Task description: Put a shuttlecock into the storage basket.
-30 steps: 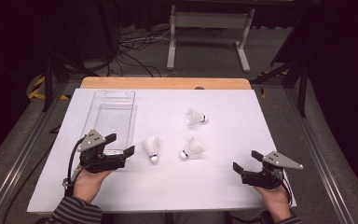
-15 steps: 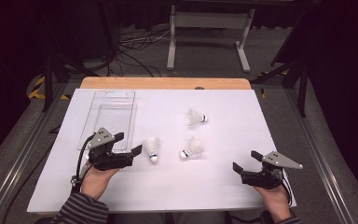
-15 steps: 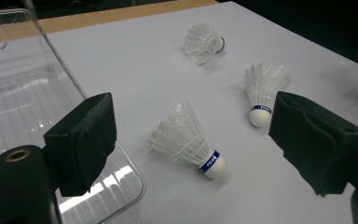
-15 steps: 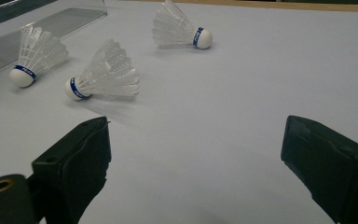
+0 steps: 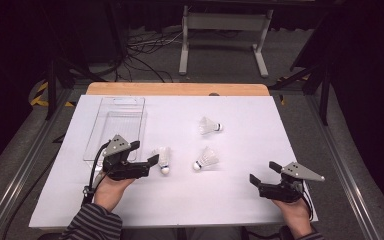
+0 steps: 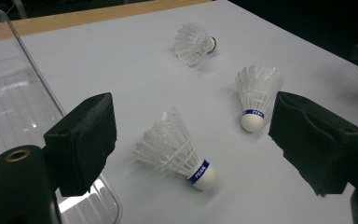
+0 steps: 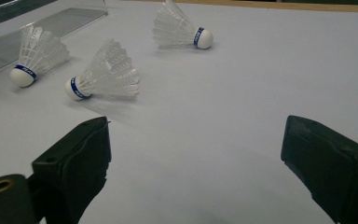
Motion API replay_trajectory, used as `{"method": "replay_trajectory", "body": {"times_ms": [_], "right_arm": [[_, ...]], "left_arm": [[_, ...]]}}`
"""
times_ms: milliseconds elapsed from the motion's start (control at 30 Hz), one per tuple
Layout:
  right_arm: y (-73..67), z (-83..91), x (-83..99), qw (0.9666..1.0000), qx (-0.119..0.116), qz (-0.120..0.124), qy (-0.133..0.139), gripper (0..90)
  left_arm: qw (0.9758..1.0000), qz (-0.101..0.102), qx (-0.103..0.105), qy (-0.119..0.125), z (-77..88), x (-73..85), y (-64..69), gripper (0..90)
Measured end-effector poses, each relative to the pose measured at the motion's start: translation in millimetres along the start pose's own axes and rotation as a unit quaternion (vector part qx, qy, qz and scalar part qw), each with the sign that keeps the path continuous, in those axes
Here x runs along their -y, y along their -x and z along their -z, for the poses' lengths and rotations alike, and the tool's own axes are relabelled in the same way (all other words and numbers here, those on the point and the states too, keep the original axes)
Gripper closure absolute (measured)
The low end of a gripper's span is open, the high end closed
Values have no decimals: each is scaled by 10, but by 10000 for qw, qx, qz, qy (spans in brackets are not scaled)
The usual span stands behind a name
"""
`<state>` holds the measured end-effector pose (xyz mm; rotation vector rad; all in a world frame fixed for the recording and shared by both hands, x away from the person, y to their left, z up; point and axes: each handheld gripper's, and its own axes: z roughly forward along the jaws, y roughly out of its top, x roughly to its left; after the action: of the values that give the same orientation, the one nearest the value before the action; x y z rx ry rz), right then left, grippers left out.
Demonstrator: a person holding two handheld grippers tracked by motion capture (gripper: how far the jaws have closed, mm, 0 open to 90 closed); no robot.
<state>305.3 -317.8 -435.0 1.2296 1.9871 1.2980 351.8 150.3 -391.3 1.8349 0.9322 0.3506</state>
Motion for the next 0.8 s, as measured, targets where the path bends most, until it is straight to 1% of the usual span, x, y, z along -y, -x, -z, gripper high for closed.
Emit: {"method": "replay_trajectory", "body": {"times_ms": [67, 133, 233, 333, 433, 800], "right_arm": [[0, -1, 0, 10000, -7, 1, 8, 90], [-1, -1, 0, 10000, 0, 7, -5, 90], [-1, -1, 0, 10000, -6, 7, 3, 91], [-1, -1, 0, 10000, -2, 11, -4, 91], [-1, 0, -1, 10000, -8, 16, -6, 91], [-5, 1, -1, 10000, -19, 9, -11, 91]], "left_arm": [[10000, 10, 20, -11, -23, -6, 10, 158], [10000, -18, -3, -20, -38, -15, 10, 158], [10000, 23, 43, -32, -69, -24, 25, 158], [10000, -1, 50, -42, -96, -37, 31, 158], [10000, 27, 79, -50, -129, -47, 46, 158], [9997, 17, 118, -228, -217, -96, 81, 160]]}}
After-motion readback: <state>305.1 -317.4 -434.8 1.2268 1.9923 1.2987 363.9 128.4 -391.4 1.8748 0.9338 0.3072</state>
